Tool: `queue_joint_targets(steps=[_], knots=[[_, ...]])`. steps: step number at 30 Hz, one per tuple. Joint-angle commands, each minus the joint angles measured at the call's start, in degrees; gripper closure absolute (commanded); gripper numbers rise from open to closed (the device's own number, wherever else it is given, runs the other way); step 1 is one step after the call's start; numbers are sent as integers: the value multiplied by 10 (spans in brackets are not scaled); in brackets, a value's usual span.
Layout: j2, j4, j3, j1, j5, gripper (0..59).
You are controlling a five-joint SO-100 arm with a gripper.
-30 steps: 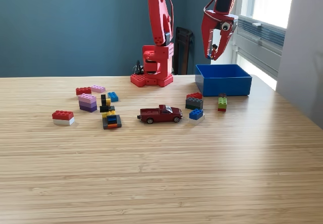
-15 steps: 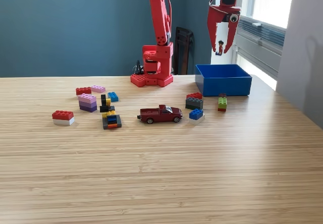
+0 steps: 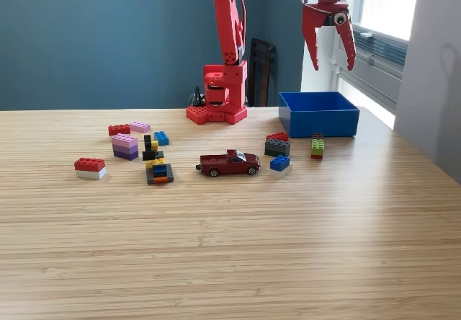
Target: Grasp a lego block and put it in the bin.
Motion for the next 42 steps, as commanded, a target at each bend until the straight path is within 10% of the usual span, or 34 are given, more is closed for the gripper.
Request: queue_joint_targets(steps=[1,14,42], knots=[[5,-6,-50,159,19,565],[5,-45,23,502,-95,585],[5,-120,91,582,-132,582]])
